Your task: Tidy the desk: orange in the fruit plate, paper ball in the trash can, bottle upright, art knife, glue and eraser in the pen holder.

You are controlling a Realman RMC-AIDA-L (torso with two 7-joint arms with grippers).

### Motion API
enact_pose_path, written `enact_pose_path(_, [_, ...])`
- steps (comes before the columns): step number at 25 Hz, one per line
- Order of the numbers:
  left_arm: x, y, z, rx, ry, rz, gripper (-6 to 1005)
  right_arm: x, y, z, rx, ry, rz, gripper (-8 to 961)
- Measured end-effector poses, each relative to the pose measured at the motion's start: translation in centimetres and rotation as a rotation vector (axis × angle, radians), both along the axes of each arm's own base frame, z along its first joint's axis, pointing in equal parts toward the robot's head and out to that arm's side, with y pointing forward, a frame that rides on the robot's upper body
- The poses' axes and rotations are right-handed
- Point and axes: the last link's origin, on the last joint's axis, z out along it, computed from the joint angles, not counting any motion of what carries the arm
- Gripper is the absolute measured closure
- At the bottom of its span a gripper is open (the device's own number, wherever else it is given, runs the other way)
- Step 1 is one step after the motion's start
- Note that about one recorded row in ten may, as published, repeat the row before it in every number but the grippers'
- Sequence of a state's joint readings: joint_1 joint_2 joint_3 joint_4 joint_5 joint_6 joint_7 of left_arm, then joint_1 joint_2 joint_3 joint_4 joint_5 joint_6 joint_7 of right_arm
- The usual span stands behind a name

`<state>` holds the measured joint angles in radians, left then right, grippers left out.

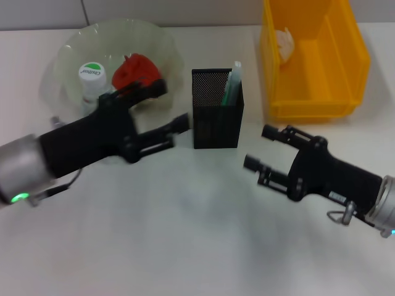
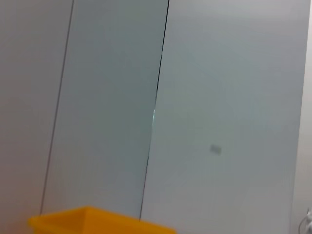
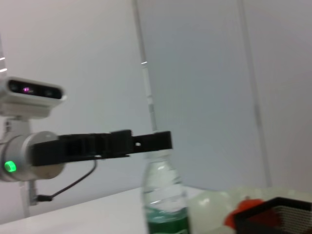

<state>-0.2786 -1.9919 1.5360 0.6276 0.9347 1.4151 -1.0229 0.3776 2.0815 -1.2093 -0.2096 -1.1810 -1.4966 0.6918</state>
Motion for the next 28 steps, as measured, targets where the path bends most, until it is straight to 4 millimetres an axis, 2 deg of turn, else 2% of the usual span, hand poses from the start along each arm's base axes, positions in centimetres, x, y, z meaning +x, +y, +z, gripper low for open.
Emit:
enact_pose_path(2, [-1.9, -1.2, 1.1, 0.009, 0.026, 0.019, 180, -0.4, -0.6, -0.2, -0.040, -0.013, 0.060, 389])
enact_pose_path(7, [-3.9, -3.2, 1.9, 0.013, 0.074, 0.017, 180, -1.0, -1.0, -0.4, -0.081, -0.027, 0.133, 194])
enact_pose_path(11, [-4.5, -4.3, 2.0, -0.012, 0.113, -0.029, 179, -1.4, -0.8, -0.5, -0.094, -0.032, 0.156, 195])
enact_pose_path(18, [-6.0, -6.2, 1.7, -0.119, 0.200, -0.054, 187, -3.5, -0.2, -1.6, -0.203, -0.059, 0.249, 195])
enact_pose_path(28, [-6.3, -6.3, 1.5, -0.117, 0.204, -0.042, 187, -3.7, -0.2, -2.3, -0.233, -0.095, 0.270, 194])
